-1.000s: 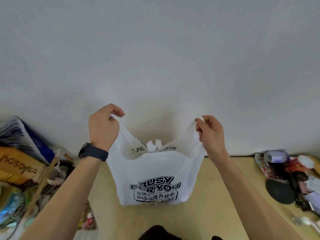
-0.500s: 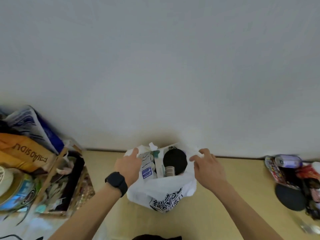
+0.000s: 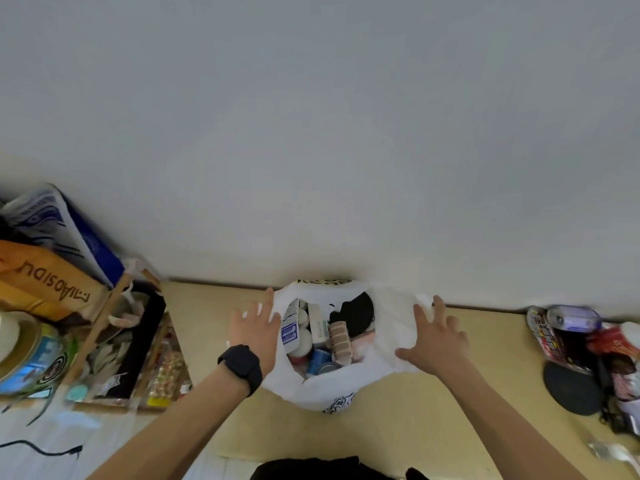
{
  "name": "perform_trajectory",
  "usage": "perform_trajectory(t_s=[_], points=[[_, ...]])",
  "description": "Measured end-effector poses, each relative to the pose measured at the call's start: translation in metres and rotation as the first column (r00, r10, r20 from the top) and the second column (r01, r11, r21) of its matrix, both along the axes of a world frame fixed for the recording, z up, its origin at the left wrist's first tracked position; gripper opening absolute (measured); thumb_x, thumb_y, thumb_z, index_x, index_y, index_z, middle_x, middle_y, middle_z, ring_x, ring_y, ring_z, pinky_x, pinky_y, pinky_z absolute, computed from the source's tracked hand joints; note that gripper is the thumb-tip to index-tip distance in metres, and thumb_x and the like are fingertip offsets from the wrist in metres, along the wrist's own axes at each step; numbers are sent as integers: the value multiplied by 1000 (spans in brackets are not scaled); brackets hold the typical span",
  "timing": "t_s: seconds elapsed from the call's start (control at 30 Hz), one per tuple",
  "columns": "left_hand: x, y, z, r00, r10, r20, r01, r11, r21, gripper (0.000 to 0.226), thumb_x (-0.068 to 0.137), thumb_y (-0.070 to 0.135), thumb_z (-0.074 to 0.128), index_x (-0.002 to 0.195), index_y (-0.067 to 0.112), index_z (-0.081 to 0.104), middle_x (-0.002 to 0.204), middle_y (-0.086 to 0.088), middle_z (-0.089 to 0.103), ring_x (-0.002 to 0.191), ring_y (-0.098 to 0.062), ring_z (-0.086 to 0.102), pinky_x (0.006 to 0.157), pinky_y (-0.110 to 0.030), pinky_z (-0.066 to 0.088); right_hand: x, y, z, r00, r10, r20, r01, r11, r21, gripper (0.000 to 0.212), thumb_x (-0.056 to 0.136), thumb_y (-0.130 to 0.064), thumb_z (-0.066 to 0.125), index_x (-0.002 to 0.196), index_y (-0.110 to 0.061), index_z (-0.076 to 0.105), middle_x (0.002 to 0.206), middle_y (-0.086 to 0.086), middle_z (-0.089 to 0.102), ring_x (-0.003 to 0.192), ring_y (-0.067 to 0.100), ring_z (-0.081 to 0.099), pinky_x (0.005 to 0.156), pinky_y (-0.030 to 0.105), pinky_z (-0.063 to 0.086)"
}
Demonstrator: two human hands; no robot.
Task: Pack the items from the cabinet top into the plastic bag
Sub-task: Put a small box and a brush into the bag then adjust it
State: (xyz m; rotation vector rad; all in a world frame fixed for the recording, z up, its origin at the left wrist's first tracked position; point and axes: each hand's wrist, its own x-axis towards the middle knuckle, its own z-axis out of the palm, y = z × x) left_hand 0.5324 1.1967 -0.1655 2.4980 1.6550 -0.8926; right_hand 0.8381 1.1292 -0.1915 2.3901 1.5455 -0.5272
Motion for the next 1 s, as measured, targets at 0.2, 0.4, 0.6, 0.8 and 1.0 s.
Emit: perform_trajectory(t_s=[0.2,0.4,0.6,0.8,1.0], points=[[73,-9,7,941,-197,276,199,980,24,55,91,47,48,141,24,43,156,-9,24,146,-32,11,114,-56,10,-11,-37,-1,996,81,-30,-56,869,492,67,79,-54,69,140,-36,47,164,8,10,150,31,11,110,51,34],[154,-24,1,858,-320,402,342,940,19,52,91,46,48,139,27,43,147,-3,41,139,-27,30,110,-49,27,-11,-83,-14,946,56,-320,160,776,610,48,87,-46,66,133,-37,56,161,-5,28,145,22,26,112,40,36],[258,-41,17,582,-486,652,360,873,329,33,80,28,68,109,16,59,114,-3,62,100,-25,61,76,-39,53,31,-157,-20,793,-282,-540,602,493,628,35,86,-29,74,120,-33,65,144,-22,48,132,0,42,103,20,37],[376,-84,-2,515,-528,675,579,795,179,35,83,29,61,117,21,56,119,0,58,106,-25,57,82,-39,47,111,-232,-51,580,-597,-554,811,356,465,35,87,-29,71,122,-28,63,141,-16,53,129,11,48,100,25,39],[460,-133,-75,642,-544,540,712,685,-157,49,91,36,50,138,26,41,142,2,44,126,-22,45,95,-37,43,200,-281,-92,344,-771,-535,939,271,213,50,91,-34,65,136,-23,49,146,-5,50,132,20,43,98,27,39]])
